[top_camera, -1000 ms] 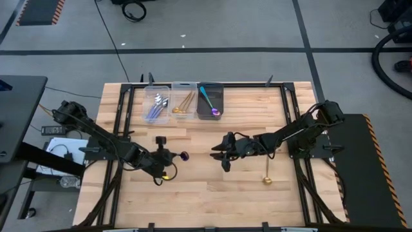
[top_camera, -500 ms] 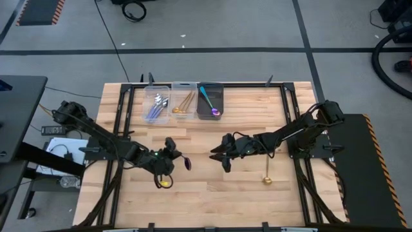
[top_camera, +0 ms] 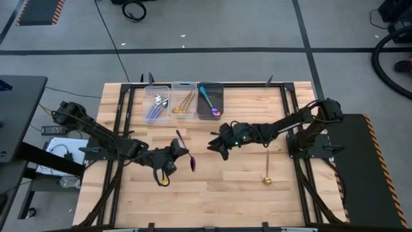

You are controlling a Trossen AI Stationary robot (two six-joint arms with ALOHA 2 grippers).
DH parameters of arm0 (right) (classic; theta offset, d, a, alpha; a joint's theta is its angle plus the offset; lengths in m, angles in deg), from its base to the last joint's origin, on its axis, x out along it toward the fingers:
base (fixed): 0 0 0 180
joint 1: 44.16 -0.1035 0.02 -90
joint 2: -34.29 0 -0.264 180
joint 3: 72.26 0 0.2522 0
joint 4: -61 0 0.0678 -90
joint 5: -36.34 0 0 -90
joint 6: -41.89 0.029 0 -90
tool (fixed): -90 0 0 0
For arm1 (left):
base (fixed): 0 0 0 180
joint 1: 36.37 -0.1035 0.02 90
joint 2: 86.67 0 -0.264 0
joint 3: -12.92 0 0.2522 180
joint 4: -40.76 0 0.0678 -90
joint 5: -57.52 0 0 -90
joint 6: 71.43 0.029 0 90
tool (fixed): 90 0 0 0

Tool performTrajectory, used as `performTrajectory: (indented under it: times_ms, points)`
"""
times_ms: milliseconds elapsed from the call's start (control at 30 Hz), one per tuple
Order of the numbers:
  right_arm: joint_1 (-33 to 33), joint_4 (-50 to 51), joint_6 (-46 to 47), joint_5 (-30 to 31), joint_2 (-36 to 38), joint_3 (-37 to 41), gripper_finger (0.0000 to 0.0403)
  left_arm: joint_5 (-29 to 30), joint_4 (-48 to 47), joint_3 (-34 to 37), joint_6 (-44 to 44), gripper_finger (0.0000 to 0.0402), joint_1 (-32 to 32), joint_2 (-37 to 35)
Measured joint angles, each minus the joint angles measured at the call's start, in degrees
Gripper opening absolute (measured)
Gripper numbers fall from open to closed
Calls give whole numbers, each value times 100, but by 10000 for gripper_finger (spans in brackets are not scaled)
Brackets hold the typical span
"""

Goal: Sort silverware by color (type)
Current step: Put the iridescent spoon into the black bin

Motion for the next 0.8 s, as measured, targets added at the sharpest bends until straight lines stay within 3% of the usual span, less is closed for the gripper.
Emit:
performTrajectory:
  times_ms: [200,367,567,800]
  points:
    - [-61,-467,-491,-169,0,-85,155,258,120,0,552,17,-219,2]
    - [-275,270,-1158,265,3,-529,154,293,303,0,1009,17,-352,9]
    - [3,1373,-1147,164,63,-1145,154,271,995,-1,1916,17,-350,263]
    - [475,1465,-959,-195,59,-1384,154,206,1368,0,2819,17,-401,641]
